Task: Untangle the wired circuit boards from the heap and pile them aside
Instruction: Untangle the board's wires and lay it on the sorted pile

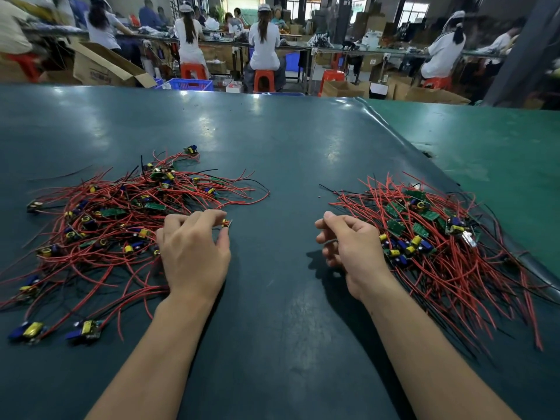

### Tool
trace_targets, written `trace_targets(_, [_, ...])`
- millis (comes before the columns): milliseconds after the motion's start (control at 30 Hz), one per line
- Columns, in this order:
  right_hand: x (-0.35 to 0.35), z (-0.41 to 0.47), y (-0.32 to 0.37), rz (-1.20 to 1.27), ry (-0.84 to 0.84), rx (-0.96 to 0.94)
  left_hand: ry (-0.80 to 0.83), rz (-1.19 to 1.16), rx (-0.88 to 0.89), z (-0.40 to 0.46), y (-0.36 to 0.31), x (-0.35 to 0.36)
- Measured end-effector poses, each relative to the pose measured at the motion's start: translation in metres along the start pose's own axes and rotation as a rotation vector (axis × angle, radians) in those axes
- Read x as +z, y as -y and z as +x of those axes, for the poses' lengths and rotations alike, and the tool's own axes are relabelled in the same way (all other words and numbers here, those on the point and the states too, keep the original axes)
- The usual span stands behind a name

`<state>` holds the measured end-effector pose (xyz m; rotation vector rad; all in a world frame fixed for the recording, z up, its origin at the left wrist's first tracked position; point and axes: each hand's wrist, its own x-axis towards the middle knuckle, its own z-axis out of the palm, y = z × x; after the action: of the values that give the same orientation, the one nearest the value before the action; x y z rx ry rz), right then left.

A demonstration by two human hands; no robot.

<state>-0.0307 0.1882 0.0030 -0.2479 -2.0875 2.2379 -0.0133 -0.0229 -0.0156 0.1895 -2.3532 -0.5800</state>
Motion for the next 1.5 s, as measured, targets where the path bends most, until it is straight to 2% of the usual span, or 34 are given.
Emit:
trace_targets(67, [0.000,-0.001,0.000,-0.046,0.067,-0.009,-0.030,-0.124,0.115,-0.001,-0.003,-0.001])
trace_targets(133, [0.004,-0.004,0.000,-0.094,0.203,-0.038,-0.088,-0.179,0.235,-0.002,-0.009,-0.001])
trace_targets(233, [0.011,-0.010,-0.008,-0.175,0.465,-0.164,-0.101,-0.223,0.469,-0.004,-0.019,0.001])
trace_targets(267, [0.014,-0.011,-0.010,-0.230,0.498,-0.231,-0.080,-0.244,0.553,-0.006,-0.022,0.003])
trace_targets(300, [0.016,-0.011,-0.013,-0.288,0.498,-0.301,-0.054,-0.274,0.618,-0.007,-0.024,0.005])
trace_targets(400, [0.019,-0.009,-0.015,-0.450,0.345,-0.427,-0.015,-0.344,0.701,-0.010,-0.028,0.010])
trace_targets(467, [0.019,-0.007,-0.017,-0.456,0.259,-0.422,-0.087,-0.326,0.696,-0.012,-0.031,0.009])
trace_targets(567, [0.015,-0.004,-0.015,-0.263,0.140,-0.313,-0.297,-0.323,0.670,-0.014,-0.036,0.003])
trace_targets(633, [0.011,-0.002,-0.011,-0.104,0.073,-0.237,-0.322,-0.375,0.691,-0.017,-0.038,0.002])
trace_targets(700, [0.008,-0.001,-0.007,0.061,0.048,-0.160,-0.212,-0.501,0.632,-0.020,-0.038,0.004])
trace_targets(800, [0.008,-0.003,-0.001,0.183,0.044,-0.100,0.016,-0.703,0.349,-0.020,-0.038,0.003])
trace_targets(867, [0.007,-0.004,0.001,0.192,0.078,-0.105,0.124,-0.790,0.217,-0.019,-0.036,0.004])
trace_targets(1000, [0.009,-0.006,-0.002,0.108,0.162,-0.116,0.451,-0.882,0.144,-0.015,-0.032,0.008])
trace_targets(1067, [0.010,-0.006,-0.004,0.059,0.206,-0.125,0.563,-0.831,0.109,-0.015,-0.032,0.012])
trace_targets(1167, [0.008,-0.008,-0.009,-0.095,0.307,-0.183,0.616,-0.826,0.108,-0.014,-0.032,0.015])
trace_targets(1267, [0.008,-0.006,-0.010,-0.297,0.272,-0.272,0.570,-0.771,0.188,-0.013,-0.028,0.015])
trace_targets(1367, [0.008,-0.007,-0.007,-0.263,0.236,-0.314,0.434,-0.751,0.195,-0.014,-0.029,0.017])
trace_targets(1500, [0.012,-0.011,-0.005,-0.126,0.227,-0.289,0.346,-0.911,0.089,-0.013,-0.030,0.019])
